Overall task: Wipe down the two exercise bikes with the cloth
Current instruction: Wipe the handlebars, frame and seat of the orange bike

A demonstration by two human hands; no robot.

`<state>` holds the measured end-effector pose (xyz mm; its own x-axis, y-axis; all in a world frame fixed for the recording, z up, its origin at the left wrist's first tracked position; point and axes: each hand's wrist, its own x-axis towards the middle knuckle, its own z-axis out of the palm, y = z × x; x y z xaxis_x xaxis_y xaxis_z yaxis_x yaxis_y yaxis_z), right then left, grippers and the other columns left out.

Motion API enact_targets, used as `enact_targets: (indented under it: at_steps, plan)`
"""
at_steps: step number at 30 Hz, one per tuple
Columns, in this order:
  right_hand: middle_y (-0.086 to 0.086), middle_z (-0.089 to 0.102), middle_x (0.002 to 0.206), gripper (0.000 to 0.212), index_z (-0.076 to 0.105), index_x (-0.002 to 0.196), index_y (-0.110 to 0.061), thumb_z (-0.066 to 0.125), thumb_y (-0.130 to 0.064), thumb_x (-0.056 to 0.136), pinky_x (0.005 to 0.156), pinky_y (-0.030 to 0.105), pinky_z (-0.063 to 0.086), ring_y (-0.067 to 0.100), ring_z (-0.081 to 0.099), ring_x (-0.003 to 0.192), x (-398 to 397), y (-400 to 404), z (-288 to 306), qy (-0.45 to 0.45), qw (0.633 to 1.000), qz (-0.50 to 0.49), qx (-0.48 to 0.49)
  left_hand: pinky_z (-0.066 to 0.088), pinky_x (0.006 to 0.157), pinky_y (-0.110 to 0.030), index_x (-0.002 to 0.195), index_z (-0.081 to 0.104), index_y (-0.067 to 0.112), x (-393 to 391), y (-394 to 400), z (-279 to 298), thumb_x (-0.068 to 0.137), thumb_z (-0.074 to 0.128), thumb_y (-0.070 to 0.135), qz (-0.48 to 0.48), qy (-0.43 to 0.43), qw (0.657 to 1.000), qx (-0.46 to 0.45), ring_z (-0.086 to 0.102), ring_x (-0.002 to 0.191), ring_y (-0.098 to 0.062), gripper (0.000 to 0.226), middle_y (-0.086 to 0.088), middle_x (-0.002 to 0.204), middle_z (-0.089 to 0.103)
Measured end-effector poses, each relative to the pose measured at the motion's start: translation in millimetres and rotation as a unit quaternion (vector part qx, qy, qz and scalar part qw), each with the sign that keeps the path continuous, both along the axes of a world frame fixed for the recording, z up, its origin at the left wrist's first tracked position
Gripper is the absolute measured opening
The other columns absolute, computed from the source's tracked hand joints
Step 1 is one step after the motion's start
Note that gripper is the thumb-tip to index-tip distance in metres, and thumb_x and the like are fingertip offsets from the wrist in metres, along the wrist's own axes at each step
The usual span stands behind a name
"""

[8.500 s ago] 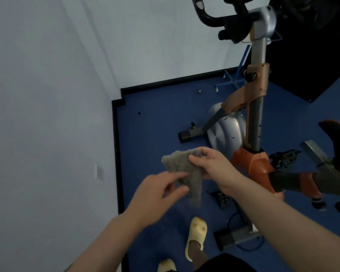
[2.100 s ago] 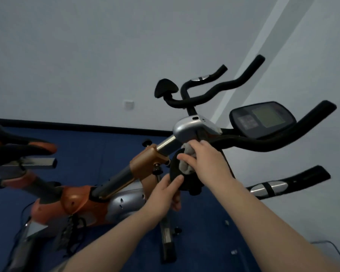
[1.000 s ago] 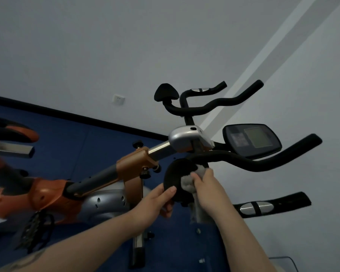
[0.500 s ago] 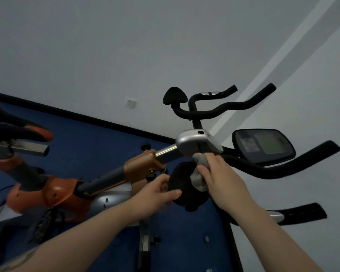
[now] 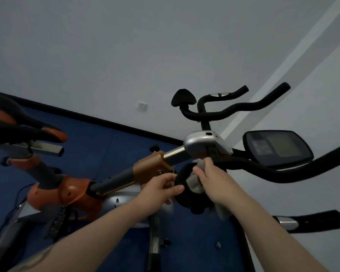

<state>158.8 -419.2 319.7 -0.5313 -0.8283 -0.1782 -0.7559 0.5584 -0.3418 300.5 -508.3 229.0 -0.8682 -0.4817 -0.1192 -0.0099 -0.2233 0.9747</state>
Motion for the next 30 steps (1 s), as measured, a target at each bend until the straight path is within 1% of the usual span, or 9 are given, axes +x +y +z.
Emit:
enact_targets:
  at_steps: [3, 7, 11, 13, 16, 18, 22, 25, 30]
  plan:
    - [-0.012, 0.053, 0.081, 0.015, 0.038, 0.099, -0.032, 0.036, -0.046, 0.101, 0.061, 0.032, 0.039, 0.005, 0.051, 0.072, 12.4, 0.3, -3.4, 0.028, 0.997, -0.035, -0.057, 0.048, 0.068, -0.032, 0.113, 0.064, 0.019, 1.0, -1.7, -0.5, 0.093, 0.064, 0.019, -0.006, -0.001, 1.0, -0.012, 0.063, 0.071, -0.006, 0.02, 0.007, 0.081, 0.069]
    - [-0.015, 0.054, 0.087, 0.011, 0.039, 0.102, -0.031, 0.042, -0.041, 0.1, 0.06, 0.018, 0.035, -0.004, 0.05, 0.076, 28.7, 32.1, -18.9, -0.079, 0.976, -0.158, -0.124, 0.056, 0.084, -0.045, 0.118, 0.06, 0.027, -0.5, -10.6, -0.8, 0.089, 0.068, 0.014, -0.012, 0.016, 0.998, -0.059, 0.066, 0.094, -0.026, 0.032, -0.003, 0.108, 0.067]
    - [-0.005, 0.058, 0.097, 0.022, 0.044, 0.106, -0.02, 0.045, -0.042, 0.1, 0.077, 0.032, 0.045, 0.011, 0.057, 0.09, 22.5, 26.4, -14.3, -0.144, 0.963, -0.208, -0.089, 0.055, 0.09, -0.031, 0.134, 0.051, 0.037, -9.4, -27.0, 6.9, 0.082, 0.073, 0.003, -0.05, 0.064, 0.985, -0.153, 0.06, 0.112, -0.01, 0.065, 0.009, 0.124, 0.059]
    - [-0.002, 0.058, 0.097, 0.027, 0.046, 0.108, -0.018, 0.045, -0.043, 0.1, 0.081, 0.037, 0.046, 0.017, 0.057, 0.092, 23.4, 16.5, -8.9, -0.129, 0.962, -0.225, -0.087, 0.053, 0.091, -0.025, 0.137, 0.052, 0.032, -15.5, -32.1, 15.9, 0.083, 0.073, 0.004, -0.059, 0.084, 0.97, -0.219, 0.057, 0.116, -0.004, 0.064, 0.011, 0.126, 0.06]
    - [-0.01, 0.054, 0.085, 0.022, 0.043, 0.1, -0.021, 0.044, -0.042, 0.1, 0.072, 0.034, 0.043, 0.011, 0.054, 0.079, 47.1, 25.9, -20.0, -0.102, 0.941, -0.283, -0.153, 0.05, 0.086, -0.014, 0.129, 0.061, 0.026, -21.1, -34.2, 33.9, 0.092, 0.064, 0.011, -0.048, 0.096, 0.962, -0.252, 0.061, 0.107, 0.002, 0.04, 0.011, 0.116, 0.066]
    - [-0.007, 0.059, 0.09, 0.023, 0.043, 0.098, -0.023, 0.042, -0.045, 0.099, 0.079, 0.037, 0.05, 0.011, 0.059, 0.082, 66.1, 38.3, -28.8, -0.142, 0.916, -0.323, -0.192, 0.047, 0.085, -0.01, 0.123, 0.065, 0.024, -25.7, -36.3, 45.3, 0.097, 0.058, 0.016, -0.052, 0.087, 0.948, -0.301, 0.059, 0.103, 0.006, 0.029, 0.013, 0.111, 0.066]
    - [0.009, 0.06, 0.117, 0.041, 0.044, 0.117, -0.012, 0.04, -0.049, 0.099, 0.086, 0.036, 0.044, 0.028, 0.058, 0.108, 48.6, 27.2, -16.6, -0.118, 0.931, -0.331, -0.102, 0.041, 0.076, -0.008, 0.119, 0.062, 0.018, -37.7, -45.8, 63.7, 0.103, 0.045, 0.024, -0.139, 0.044, 0.896, -0.418, 0.058, 0.094, -0.007, 0.024, 0.006, 0.102, 0.064]
    - [0.011, 0.06, 0.118, 0.04, 0.041, 0.12, -0.012, 0.036, -0.047, 0.101, 0.078, 0.035, 0.039, 0.028, 0.057, 0.105, 43.6, 15.9, -11.0, -0.065, 0.941, -0.324, -0.075, 0.032, 0.067, -0.01, 0.114, 0.05, 0.019, -39.4, -45.5, 58.3, 0.106, 0.032, 0.028, -0.176, -0.01, 0.848, -0.5, 0.059, 0.079, -0.015, 0.021, -0.004, 0.09, 0.062]
    - [0.002, 0.061, 0.099, 0.037, 0.04, 0.111, -0.016, 0.03, -0.051, 0.101, 0.074, 0.037, 0.043, 0.016, 0.051, 0.079, 76.0, 34.1, -22.1, -0.094, 0.921, -0.366, -0.097, 0.033, 0.067, 0.005, 0.101, 0.045, 0.023, -38.1, -43.7, 49.0, 0.106, 0.03, 0.033, -0.162, 0.0, 0.874, -0.458, 0.051, 0.06, 0.014, 0.019, 0.002, 0.073, 0.053]
